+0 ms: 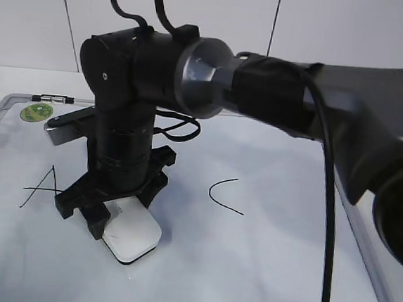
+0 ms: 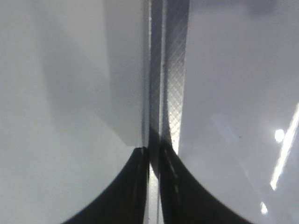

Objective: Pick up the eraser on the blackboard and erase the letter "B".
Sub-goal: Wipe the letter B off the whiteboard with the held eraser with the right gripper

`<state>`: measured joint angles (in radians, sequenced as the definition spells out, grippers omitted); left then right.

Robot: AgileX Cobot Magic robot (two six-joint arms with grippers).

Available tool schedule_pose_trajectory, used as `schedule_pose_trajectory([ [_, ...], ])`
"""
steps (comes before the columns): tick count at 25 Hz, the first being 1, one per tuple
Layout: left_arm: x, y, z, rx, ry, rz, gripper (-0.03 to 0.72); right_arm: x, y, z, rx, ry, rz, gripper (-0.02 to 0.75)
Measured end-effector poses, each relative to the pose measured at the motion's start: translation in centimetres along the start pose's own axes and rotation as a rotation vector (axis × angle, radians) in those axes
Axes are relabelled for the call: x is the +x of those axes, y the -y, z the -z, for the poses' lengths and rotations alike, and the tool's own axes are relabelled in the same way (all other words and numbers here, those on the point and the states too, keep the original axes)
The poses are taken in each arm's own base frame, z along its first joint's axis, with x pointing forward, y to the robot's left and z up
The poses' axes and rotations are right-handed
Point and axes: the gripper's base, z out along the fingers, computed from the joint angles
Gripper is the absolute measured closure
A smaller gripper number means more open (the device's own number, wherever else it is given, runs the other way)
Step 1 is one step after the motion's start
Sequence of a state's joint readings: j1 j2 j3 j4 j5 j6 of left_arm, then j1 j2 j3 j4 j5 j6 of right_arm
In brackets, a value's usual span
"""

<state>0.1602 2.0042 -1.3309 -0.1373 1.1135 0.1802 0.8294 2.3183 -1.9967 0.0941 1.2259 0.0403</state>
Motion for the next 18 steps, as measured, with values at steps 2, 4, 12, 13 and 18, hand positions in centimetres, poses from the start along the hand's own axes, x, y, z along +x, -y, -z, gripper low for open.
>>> schedule_pose_trajectory([
  [2, 0.0, 0.0, 0.0, 0.0, 0.0, 0.0, 0.621, -0.09, -0.3, -0.38, 0.009, -0.005, 0.018, 0.22],
  [4, 0.0, 0.0, 0.0, 0.0, 0.0, 0.0, 0.621, -0.16, -0.35, -0.59, 0.024, -0.01, 0.028, 0.22],
  [12, 0.0, 0.0, 0.0, 0.0, 0.0, 0.0, 0.621, -0.15, -0.43, -0.81, 0.113, -0.024, 0.156, 0.22],
  [13, 0.0, 0.0, 0.0, 0.0, 0.0, 0.0, 0.621, -0.14, -0.39, -0.8, 0.117, -0.026, 0.171, 0.22],
  [18, 0.0, 0.0, 0.0, 0.0, 0.0, 0.0, 0.621, -0.15, -0.31, -0.79, 0.125, -0.028, 0.205, 0.22],
])
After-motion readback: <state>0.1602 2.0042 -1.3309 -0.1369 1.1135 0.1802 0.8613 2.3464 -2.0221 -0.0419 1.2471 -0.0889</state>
